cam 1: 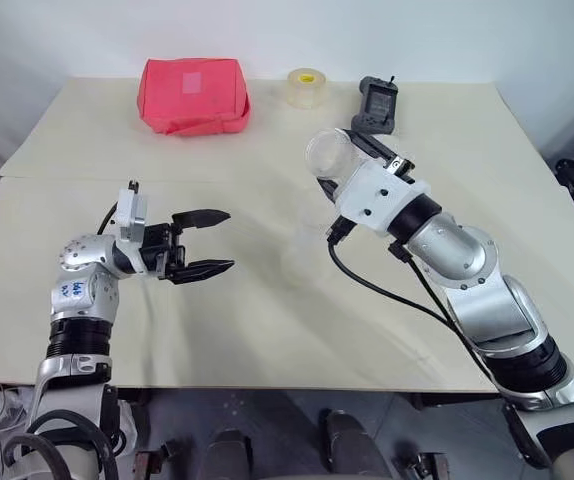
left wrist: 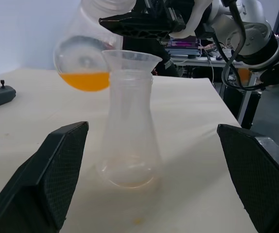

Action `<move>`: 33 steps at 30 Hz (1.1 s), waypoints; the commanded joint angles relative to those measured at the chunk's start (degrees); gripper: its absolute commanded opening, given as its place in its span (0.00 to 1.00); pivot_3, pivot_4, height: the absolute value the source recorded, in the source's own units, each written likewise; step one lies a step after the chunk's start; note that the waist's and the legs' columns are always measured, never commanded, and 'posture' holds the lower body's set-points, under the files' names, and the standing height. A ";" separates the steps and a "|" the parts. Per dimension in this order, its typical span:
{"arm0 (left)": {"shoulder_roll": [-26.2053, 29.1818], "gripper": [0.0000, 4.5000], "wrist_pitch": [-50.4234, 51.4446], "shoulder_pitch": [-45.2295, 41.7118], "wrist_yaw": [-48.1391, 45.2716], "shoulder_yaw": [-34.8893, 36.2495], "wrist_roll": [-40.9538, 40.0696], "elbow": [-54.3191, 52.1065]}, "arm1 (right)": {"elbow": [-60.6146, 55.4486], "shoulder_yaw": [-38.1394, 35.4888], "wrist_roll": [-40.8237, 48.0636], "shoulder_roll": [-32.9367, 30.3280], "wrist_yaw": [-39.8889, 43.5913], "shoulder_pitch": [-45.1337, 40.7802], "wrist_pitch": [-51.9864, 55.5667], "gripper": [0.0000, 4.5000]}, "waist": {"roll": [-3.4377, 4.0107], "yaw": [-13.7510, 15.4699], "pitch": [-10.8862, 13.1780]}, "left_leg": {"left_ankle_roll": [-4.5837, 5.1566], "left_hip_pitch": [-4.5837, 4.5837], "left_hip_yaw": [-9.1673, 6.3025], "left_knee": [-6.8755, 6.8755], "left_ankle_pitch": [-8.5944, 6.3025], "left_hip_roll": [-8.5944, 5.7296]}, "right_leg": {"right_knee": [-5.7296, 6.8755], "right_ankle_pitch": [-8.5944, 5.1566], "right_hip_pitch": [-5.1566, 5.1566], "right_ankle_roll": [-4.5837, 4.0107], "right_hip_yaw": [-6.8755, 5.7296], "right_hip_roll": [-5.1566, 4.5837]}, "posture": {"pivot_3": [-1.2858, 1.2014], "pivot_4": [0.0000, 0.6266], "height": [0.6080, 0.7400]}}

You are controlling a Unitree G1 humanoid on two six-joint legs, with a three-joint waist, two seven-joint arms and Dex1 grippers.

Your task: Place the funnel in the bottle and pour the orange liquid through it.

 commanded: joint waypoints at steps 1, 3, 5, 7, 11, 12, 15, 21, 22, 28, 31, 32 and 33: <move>-0.65 1.00 -1.19 -0.59 -0.66 1.03 -1.37 0.29 | -0.55 -2.73 -3.64 -1.33 0.83 -1.28 -3.85 0.53 | 0.00 -0.04 0.00 | 0.00 0.00 0.00 0.00 0.00 0.00 | 0.00 0.00 0.00 0.00 0.00 0.00 | 0.52 0.24 1.00; -1.20 1.00 -1.73 -0.55 -0.64 0.89 -1.08 0.67 | -0.19 -3.02 -5.25 -1.44 1.07 -1.38 -4.78 0.53 | 0.00 -0.18 0.00 | 0.00 0.00 0.00 0.00 0.00 0.00 | 0.00 0.00 0.00 0.00 0.00 0.00 | 0.52 0.24 1.00; -1.79 1.00 -1.66 -0.45 -0.64 0.63 -1.09 0.50 | 0.43 -2.72 -7.81 -1.99 1.17 -1.66 -6.47 0.53 | 0.00 -0.34 0.00 | 0.00 0.00 0.00 0.00 0.00 0.00 | 0.01 0.00 0.00 0.00 0.00 0.00 | 0.52 0.24 1.00; -2.14 1.00 -1.59 -0.74 -0.71 0.57 -1.10 0.58 | 0.92 -2.74 -9.81 -2.07 1.21 -1.81 -7.41 0.53 | 0.00 -0.48 0.00 | 0.00 0.00 0.00 0.01 0.00 0.00 | 0.01 0.00 0.00 0.00 0.00 0.00 | 0.52 0.24 1.00; -2.31 1.00 -1.67 -1.57 -0.92 0.65 -0.82 1.27 | 1.21 -3.01 -13.62 -2.21 1.09 -1.49 -8.72 0.53 | 0.00 -1.03 0.00 | 0.00 0.00 -0.01 0.00 0.00 0.00 | 0.02 0.00 0.00 0.00 0.00 0.00 | 0.52 0.24 1.00; -2.30 1.00 -1.69 -1.77 -0.99 0.65 -0.79 1.48 | 1.22 -3.04 -14.53 -2.27 1.10 -1.31 -9.12 0.53 | 0.00 -1.07 0.00 | 0.00 0.00 -0.01 0.00 0.00 0.00 | 0.02 0.00 -0.01 0.00 0.00 0.00 | 0.52 0.24 1.00; -2.31 1.00 -2.00 -2.74 -1.27 0.46 -0.53 2.67 | 0.81 -3.11 -17.36 -2.27 0.45 -0.19 -10.72 0.53 | 0.00 -1.15 0.00 | 0.00 0.00 -0.01 0.00 0.00 0.00 | 0.02 0.00 0.00 0.00 0.00 0.00 | 0.52 0.24 1.00; -2.49 1.00 -2.42 -4.45 -1.78 0.14 -0.29 4.68 | 2.12 -2.58 -25.87 -2.02 -1.09 0.12 -12.35 0.53 | 0.00 -1.18 0.00 | 0.00 0.01 0.00 0.01 0.00 0.00 | 0.02 0.00 0.00 0.00 0.01 0.00 | 0.52 0.24 1.00; -2.54 1.00 -2.47 -4.66 -1.83 0.04 -0.24 4.90 | 2.32 -2.50 -27.04 -1.86 -1.06 0.00 -12.34 0.53 | 0.00 -1.20 0.00 | -0.01 0.01 0.00 0.01 0.00 0.00 | 0.03 0.00 0.00 0.00 0.01 0.00 | 0.52 0.24 1.00; -2.64 1.00 -2.84 -5.27 -2.15 -0.04 -0.22 5.82 | 3.07 -2.57 -31.74 -2.48 -2.11 0.61 -15.77 0.53 | 0.00 -1.22 0.00 | -0.01 0.01 0.00 0.01 0.01 0.00 | 0.03 0.00 -0.01 0.00 0.01 0.00 | 0.52 0.24 1.00; -2.81 1.00 -3.16 -5.48 -2.34 -0.20 -0.14 6.36 | 3.27 -2.88 -32.64 -2.06 -2.33 0.99 -17.21 0.53 | 0.00 -1.24 0.00 | -0.01 0.01 0.00 0.01 0.01 0.00 | 0.03 0.00 -0.01 0.00 0.01 0.00 | 0.52 0.24 1.00; -2.91 1.00 -3.27 -5.55 -2.33 -0.25 -0.14 6.47 | 3.34 -2.95 -32.85 -1.91 -2.43 1.02 -17.70 0.53 | 0.00 -1.24 0.00 | -0.01 0.01 0.00 0.01 0.01 0.00 | 0.03 0.00 -0.01 0.00 0.01 0.00 | 0.52 0.24 1.00; -3.01 1.00 -3.36 -5.58 -2.32 -0.28 -0.16 6.49 | 3.40 -2.92 -33.18 -1.89 -2.58 1.06 -18.32 0.53 | 0.00 -1.25 0.00 | -0.01 0.01 0.00 0.01 0.01 0.00 | 0.03 0.00 -0.01 0.00 0.01 0.00 | 0.52 0.24 1.00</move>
